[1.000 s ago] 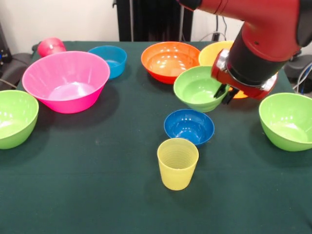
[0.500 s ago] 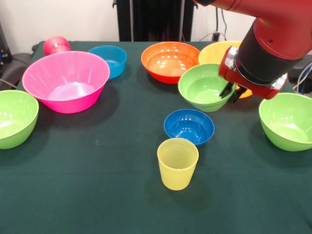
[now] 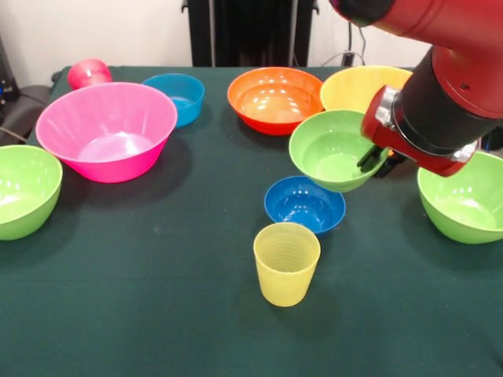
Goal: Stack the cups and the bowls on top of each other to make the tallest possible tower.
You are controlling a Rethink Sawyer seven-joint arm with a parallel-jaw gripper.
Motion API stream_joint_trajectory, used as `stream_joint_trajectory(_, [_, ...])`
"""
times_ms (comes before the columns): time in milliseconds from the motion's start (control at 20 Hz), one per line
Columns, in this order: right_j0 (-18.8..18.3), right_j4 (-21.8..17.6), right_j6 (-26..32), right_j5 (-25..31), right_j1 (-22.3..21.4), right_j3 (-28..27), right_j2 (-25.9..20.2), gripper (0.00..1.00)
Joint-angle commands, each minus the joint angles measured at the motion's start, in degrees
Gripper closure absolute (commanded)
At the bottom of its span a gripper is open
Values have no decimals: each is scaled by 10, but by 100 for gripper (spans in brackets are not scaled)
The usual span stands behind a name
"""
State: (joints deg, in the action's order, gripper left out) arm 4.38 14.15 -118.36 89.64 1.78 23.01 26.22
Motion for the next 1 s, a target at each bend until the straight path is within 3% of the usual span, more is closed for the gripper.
stream_joint_trajectory(50, [-2, 13, -70, 66, 38, -84, 3, 100])
stream_joint_trajectory(300, [-11, 49, -79, 72, 84, -150, 46, 100])
stream_joint_trajectory(500, [-54, 120, -59, 53, 147, -218, 136, 100])
stream_joint_trajectory(1000, [-110, 309, -21, -18, 200, -249, 370, 100])
